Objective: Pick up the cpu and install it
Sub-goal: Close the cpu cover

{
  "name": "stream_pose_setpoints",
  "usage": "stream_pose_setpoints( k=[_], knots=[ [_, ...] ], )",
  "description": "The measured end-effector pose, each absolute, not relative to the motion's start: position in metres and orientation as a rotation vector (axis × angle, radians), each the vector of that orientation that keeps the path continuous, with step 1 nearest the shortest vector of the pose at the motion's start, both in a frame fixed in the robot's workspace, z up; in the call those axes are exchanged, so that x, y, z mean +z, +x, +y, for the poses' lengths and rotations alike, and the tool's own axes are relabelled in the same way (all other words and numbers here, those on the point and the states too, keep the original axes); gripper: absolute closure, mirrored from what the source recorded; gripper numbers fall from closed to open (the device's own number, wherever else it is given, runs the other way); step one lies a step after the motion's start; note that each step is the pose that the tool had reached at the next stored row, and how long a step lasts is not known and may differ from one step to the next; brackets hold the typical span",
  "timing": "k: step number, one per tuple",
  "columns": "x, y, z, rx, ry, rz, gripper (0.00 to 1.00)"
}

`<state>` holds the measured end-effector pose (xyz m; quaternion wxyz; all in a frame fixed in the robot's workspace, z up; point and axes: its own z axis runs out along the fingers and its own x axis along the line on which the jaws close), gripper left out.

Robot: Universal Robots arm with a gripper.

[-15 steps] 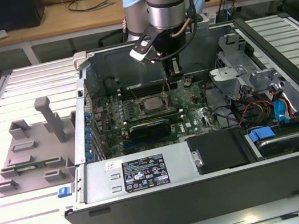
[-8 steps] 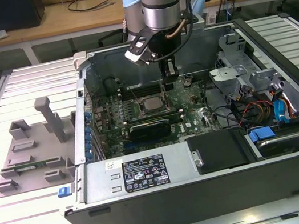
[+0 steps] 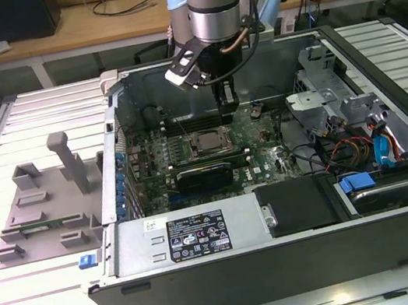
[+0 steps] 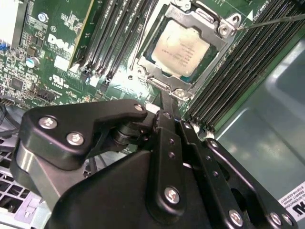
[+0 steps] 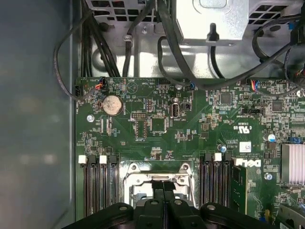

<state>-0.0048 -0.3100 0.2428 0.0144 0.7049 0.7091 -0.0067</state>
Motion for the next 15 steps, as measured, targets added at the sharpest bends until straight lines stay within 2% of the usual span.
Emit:
stream_pose_setpoints(
  k=[15],
  knots=[
    [0.226,-0.028,-0.312,-0.029,2.194,2.207,0.89]
  ],
)
